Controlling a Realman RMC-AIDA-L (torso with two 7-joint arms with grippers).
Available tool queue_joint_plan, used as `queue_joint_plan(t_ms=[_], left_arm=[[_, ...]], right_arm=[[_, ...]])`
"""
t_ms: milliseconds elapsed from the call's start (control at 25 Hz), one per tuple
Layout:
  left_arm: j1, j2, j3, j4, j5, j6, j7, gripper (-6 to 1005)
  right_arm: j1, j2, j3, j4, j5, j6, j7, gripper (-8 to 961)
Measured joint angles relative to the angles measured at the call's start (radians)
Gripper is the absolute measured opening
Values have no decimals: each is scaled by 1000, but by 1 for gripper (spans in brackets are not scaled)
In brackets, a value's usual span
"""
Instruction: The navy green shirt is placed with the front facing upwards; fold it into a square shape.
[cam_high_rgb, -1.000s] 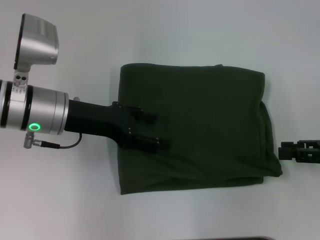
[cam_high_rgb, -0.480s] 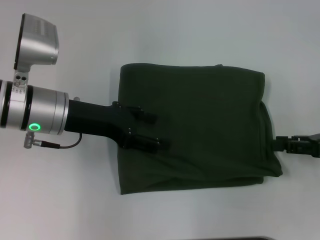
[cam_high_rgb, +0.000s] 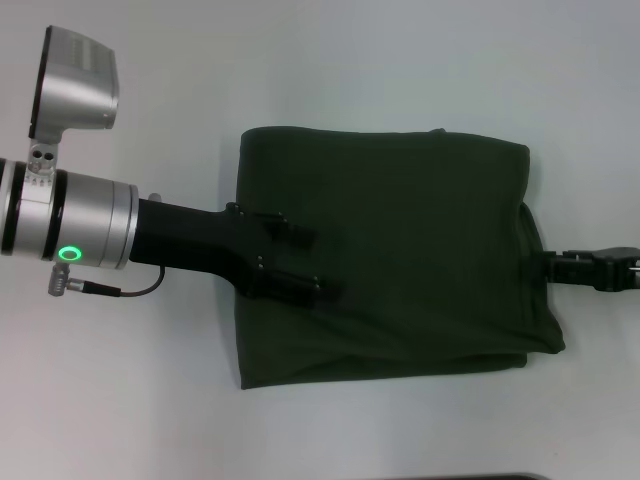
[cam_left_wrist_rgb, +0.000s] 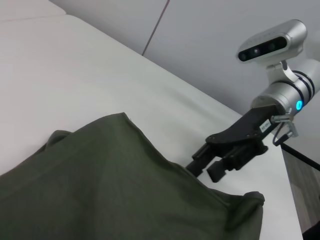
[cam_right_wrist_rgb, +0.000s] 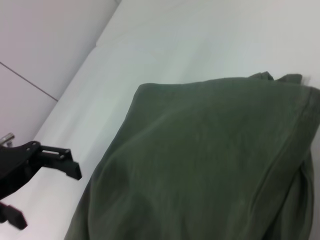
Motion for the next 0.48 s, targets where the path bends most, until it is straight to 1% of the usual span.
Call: queue_joint_plan(t_ms=[80,480], left_arm=[[0,0,0,0,0,1,0,900],[-2,0,1,-2,0,-1,0,900]], right_arm=[[7,5,0,0,0,12,0,323],[22,12,20,0,3,35,1,306]])
